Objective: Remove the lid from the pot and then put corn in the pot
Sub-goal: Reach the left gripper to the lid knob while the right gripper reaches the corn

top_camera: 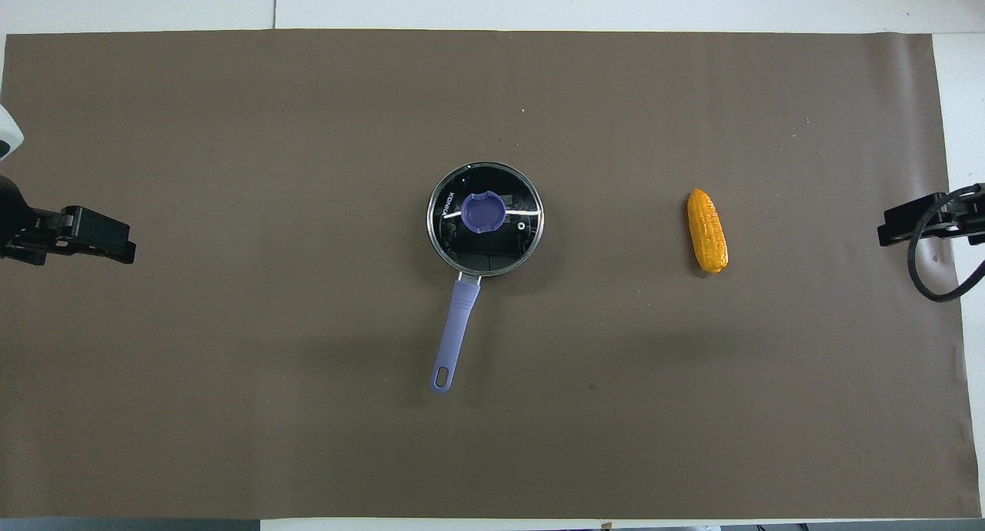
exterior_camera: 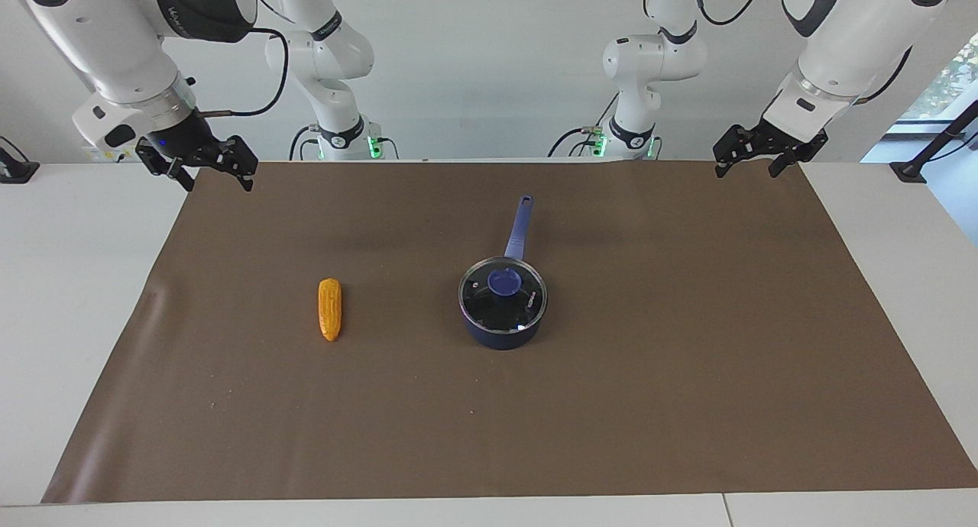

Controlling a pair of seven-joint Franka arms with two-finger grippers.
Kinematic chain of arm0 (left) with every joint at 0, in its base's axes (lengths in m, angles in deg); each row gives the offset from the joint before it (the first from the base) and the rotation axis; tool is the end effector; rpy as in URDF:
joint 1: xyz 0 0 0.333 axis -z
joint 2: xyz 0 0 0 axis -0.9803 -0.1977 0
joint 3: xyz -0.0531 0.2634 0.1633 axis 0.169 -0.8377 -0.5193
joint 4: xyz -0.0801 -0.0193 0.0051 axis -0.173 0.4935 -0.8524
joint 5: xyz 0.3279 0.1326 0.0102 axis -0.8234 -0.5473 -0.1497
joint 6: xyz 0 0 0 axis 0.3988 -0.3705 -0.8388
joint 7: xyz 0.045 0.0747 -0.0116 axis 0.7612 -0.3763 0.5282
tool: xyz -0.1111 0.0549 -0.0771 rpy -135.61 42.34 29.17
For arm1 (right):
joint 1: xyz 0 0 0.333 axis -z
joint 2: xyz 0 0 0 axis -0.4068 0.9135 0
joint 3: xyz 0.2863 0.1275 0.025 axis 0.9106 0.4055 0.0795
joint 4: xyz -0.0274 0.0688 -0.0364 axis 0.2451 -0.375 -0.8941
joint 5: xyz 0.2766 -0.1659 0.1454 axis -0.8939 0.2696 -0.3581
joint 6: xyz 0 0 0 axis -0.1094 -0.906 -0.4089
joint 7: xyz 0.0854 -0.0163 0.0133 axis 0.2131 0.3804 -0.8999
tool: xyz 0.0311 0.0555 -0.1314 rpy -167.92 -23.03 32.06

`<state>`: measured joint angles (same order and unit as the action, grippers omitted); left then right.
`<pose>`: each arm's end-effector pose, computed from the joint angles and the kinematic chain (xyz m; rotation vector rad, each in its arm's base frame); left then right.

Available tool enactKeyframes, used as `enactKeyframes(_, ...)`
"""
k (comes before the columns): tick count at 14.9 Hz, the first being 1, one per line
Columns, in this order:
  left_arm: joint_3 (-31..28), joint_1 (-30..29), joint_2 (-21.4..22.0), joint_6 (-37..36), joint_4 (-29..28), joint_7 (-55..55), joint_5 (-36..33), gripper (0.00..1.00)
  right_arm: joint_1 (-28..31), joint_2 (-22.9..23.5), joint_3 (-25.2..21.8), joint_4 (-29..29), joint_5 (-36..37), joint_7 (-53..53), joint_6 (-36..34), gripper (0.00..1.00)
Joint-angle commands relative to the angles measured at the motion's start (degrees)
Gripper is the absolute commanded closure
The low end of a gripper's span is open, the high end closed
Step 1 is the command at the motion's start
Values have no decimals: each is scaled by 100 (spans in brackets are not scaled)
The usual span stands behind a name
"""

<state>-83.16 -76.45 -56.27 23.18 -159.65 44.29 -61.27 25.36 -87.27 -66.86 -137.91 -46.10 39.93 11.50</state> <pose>0.4804 -0.0444 0.5735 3.1214 -0.1134 -0.2037 0.4929 -0.0420 0.5594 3.1258 -0.0249 -0.1460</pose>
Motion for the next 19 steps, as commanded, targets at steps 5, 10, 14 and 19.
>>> enactKeyframes(5,37,-47,37,49,-55,4,70,0,58,-63,12,-56,-100,-139,47,0)
enactKeyframes(10,106,49,10,345,-38,92,79,0,58,-63,12,-56,-100,-139,47,0)
enactKeyframes(14,160,1109,-418,769,111,1098,201,0,58,-63,12,-56,-109,-139,47,0)
enactKeyframes(19,107,2499,-2552,1015,2032,2761,351,0,50,-63,12,-56,-109,-139,65,0)
